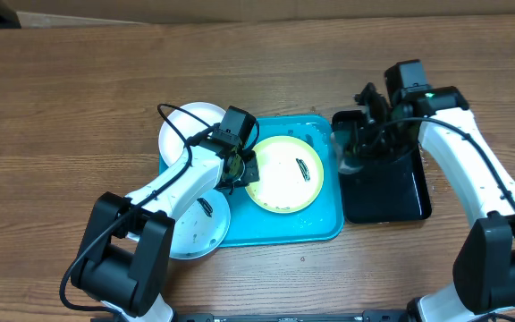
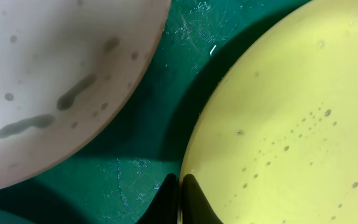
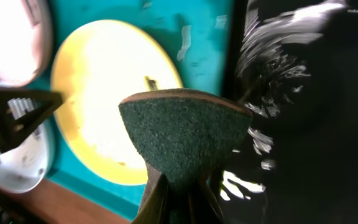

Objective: Clean dirty plates on tray and stack at the side
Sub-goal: 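Scrub the yellow plate surface with the sponge in the right gripper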

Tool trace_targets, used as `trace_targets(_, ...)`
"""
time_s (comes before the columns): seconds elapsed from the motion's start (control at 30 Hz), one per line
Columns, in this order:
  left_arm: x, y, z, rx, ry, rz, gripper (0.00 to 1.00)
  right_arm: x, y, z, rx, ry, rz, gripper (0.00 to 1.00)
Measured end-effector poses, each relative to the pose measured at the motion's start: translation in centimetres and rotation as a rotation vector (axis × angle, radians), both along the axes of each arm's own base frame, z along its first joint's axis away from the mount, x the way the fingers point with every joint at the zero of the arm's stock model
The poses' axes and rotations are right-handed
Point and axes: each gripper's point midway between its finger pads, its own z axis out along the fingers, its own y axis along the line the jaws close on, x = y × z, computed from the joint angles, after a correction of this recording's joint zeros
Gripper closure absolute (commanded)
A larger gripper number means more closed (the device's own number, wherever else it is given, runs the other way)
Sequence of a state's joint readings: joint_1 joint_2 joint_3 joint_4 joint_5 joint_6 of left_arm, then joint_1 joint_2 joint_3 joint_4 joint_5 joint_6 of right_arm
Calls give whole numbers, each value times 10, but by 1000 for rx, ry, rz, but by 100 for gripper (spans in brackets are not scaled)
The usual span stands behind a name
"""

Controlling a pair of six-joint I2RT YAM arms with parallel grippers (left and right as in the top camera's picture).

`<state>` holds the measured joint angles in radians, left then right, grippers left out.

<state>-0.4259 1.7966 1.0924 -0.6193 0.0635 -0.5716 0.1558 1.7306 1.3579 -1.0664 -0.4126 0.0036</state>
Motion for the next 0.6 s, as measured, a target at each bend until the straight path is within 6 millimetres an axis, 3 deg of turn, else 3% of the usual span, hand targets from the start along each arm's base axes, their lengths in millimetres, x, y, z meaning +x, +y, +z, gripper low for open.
trace_targets(0.13, 0, 0, 0, 0, 0, 0, 96, -9, 30, 1, 8, -14, 86, 96)
trace_targets(0.37, 0, 0, 0, 0, 0, 0, 96, -16, 76, -5, -126, -117, 195, 96)
trace_targets(0.6, 0, 0, 0, 0, 0, 3, 96, -9, 83, -10, -256, -209, 179, 96)
